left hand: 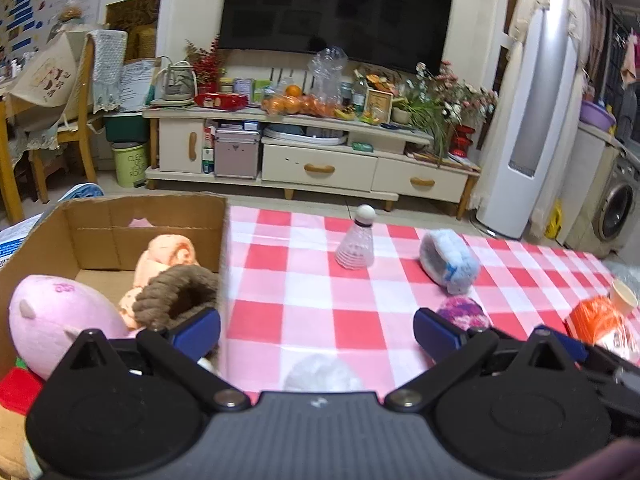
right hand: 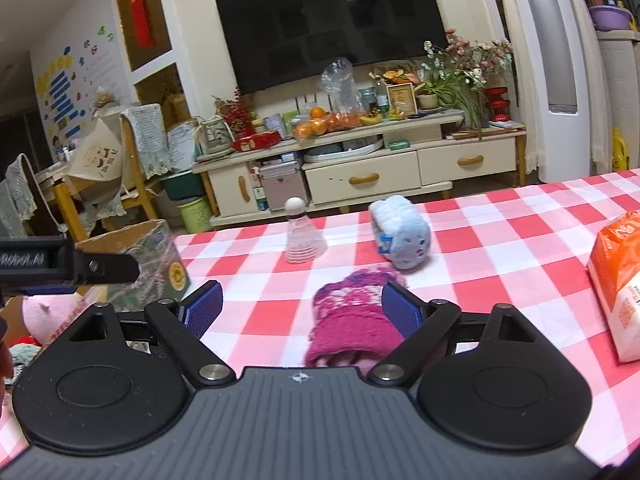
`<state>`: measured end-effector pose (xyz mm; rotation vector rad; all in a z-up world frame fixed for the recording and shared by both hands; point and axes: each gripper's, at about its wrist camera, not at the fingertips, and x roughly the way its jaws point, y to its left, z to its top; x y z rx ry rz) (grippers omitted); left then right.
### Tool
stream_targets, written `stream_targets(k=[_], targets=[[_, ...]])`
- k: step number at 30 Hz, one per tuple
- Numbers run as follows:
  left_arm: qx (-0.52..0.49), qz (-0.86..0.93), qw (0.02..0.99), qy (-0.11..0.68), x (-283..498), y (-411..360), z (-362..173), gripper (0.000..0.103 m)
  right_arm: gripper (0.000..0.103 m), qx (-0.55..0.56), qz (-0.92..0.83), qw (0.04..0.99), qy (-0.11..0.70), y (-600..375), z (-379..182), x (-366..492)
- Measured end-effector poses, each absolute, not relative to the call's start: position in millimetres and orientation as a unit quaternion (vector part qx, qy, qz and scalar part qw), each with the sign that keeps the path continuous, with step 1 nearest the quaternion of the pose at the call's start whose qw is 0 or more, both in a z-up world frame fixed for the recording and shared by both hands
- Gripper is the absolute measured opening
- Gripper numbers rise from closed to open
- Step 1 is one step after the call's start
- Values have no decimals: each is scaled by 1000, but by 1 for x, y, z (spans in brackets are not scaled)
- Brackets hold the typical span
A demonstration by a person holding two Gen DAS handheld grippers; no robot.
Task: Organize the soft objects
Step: 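Move both tools back over the table toward the white pompom and pink knit hat, then grasp the white pompom ball with left tool while right tool grasps pink knit hat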
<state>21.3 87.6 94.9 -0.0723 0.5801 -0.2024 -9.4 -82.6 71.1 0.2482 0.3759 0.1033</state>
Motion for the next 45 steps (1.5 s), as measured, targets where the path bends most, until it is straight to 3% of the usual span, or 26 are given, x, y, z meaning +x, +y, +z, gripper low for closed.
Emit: stream_targets(k=[16, 45], targets=[[28, -146, 942, 300, 9, 48, 73, 102, 103, 185, 54, 951, 240, -97, 48, 14], [58, -101, 936, 333, 28, 27, 27, 98, 103, 156, 92, 946, 270, -97, 43, 33]])
